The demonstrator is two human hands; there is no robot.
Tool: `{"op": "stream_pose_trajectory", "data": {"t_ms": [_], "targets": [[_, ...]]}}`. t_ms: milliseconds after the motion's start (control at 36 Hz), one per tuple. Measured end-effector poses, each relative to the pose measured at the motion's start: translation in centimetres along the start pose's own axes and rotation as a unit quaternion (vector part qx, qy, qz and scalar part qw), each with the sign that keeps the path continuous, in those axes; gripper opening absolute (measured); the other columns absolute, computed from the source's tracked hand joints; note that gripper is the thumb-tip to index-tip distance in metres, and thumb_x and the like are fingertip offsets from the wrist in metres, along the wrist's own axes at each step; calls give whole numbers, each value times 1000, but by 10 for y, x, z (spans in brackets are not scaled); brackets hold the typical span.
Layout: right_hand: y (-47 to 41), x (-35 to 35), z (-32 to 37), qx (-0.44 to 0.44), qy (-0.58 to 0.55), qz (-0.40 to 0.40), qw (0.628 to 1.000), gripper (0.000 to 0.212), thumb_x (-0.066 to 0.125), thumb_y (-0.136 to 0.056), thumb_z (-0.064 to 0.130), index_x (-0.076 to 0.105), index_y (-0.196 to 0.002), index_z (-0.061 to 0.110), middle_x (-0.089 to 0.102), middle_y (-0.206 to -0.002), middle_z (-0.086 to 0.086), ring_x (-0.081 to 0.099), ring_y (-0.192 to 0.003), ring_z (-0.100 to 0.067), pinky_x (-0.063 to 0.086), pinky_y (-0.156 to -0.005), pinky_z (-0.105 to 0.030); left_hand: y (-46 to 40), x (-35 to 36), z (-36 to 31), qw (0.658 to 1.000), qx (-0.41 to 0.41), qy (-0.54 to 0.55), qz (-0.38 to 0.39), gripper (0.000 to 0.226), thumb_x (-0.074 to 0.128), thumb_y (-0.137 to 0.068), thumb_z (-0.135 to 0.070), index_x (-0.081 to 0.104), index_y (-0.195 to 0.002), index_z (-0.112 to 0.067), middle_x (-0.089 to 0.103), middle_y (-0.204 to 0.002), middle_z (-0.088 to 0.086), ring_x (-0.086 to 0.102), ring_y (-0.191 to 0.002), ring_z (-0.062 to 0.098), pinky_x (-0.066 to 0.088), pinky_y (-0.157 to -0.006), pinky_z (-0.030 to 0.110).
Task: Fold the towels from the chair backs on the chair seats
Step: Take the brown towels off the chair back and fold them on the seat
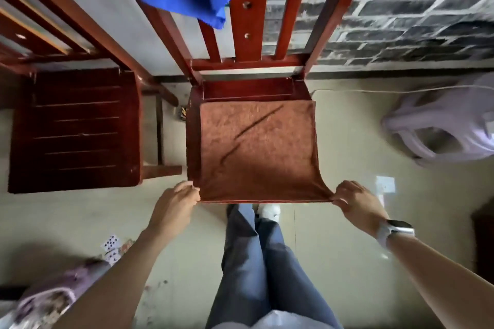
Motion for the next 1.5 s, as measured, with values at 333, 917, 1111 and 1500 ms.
{"op": "stream_pose_trajectory", "data": {"t_ms": [333, 917, 1111, 1500], "targets": [[8, 75, -20, 70, -25, 99, 992, 19, 47, -91, 14, 64, -100, 12, 59, -110, -6, 52, -106, -24, 43, -84, -32, 16, 84, 25, 974, -160, 73, 146, 18, 51, -88, -12, 62, -101, -15, 67, -108, 6, 62, -94, 27, 44, -73, 31], [-49, -247, 77, -83, -149, -372, 912, 11, 52, -87, 1, 58, -96, -2, 62, -84, -20, 59, -74, -37, 46, -69, -43, -77, -232, -8, 891, -134, 138, -412, 17, 49, -91, -7, 62, -102, -4, 68, -97, 18, 61, -91, 39, 43, -80, 38], [-41, -268, 87, -125, -146, -390, 901, 10, 51, -86, -2, 56, -95, -1, 58, -83, -13, 48, -71, -19, 40, -67, -33, -65, -251, -4, 885, -98, 160, -426, 17, 47, -92, -10, 59, -103, -5, 67, -78, 14, 64, -78, 34, 48, -77, 41], [-17, -69, 30, -29, -130, -137, 982, 8, 59, -84, 2, 64, -88, 7, 64, -88, -7, 62, -71, -28, 42, -64, -26, 5, -47, 11, 981, -110, 106, -116, 14, 62, -80, 5, 66, -92, -2, 71, -91, 11, 68, -77, 32, 54, -68, 38]]}}
Point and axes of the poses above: each hand's wrist, its own y-axis away from the middle knuckle, its own x-axis out of the palm, z = x × y, the point moved 5 cm from there along -y, towards the middle knuckle
